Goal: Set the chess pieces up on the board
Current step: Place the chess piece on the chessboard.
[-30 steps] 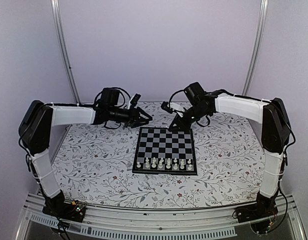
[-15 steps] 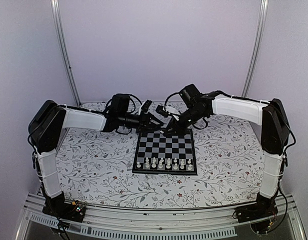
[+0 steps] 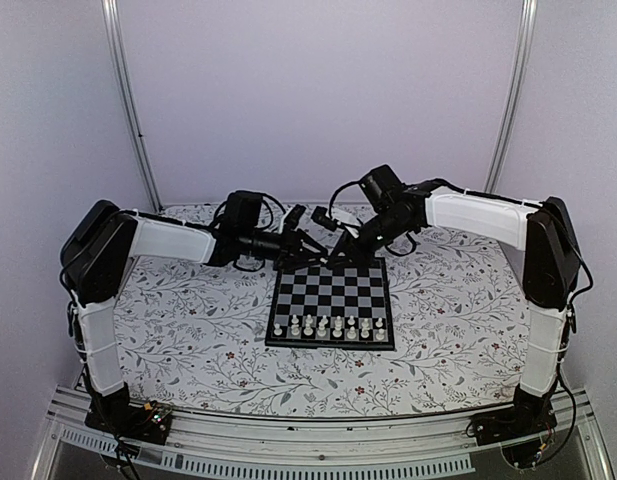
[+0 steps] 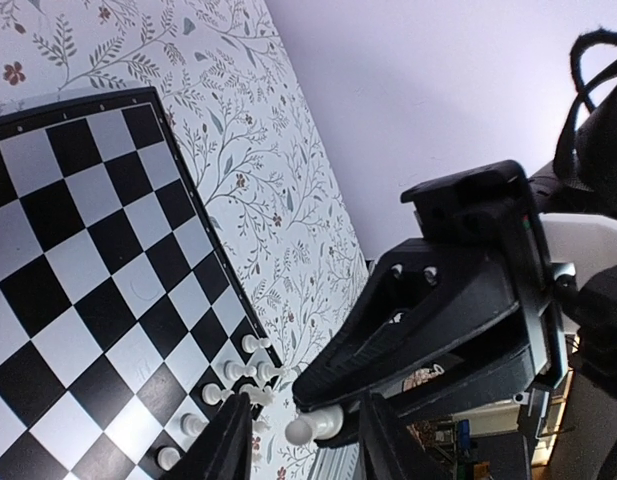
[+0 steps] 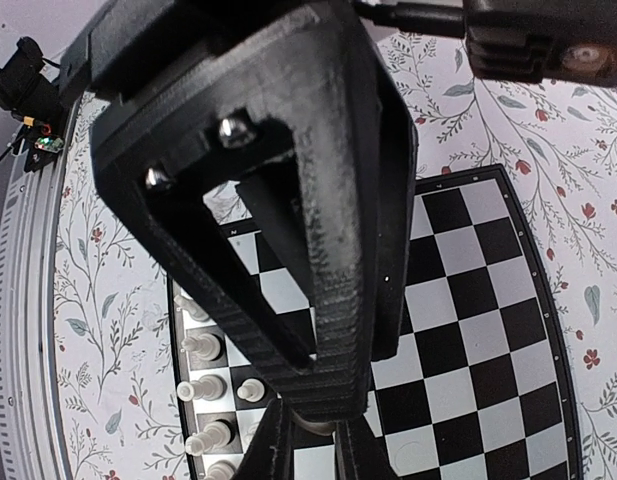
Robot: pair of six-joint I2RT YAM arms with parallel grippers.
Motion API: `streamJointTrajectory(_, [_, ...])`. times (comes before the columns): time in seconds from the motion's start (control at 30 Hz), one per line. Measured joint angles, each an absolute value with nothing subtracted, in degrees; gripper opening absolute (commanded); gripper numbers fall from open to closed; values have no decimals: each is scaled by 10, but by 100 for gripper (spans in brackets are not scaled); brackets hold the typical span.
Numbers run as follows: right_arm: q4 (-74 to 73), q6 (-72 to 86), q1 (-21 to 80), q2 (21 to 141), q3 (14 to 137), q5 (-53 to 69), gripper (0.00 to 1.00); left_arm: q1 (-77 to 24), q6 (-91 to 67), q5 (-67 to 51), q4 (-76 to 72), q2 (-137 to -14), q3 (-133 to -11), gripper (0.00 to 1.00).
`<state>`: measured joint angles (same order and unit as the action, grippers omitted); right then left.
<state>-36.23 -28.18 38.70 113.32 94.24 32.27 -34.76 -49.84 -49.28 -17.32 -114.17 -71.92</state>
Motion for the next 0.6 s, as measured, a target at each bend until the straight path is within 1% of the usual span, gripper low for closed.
streamJointTrajectory(0.07, [-362, -282, 387, 1133, 947, 323, 7, -348, -500, -495, -173, -1144, -719, 37])
streamJointTrajectory(0.3, [-362, -281, 387, 1133, 948, 323, 7, -349, -510, -507, -181, -1146, -719, 26])
streamJointTrajectory(0.6, [-365, -279, 387, 1133, 951, 323, 8, -350, -522, -511, -194, -1150, -719, 18])
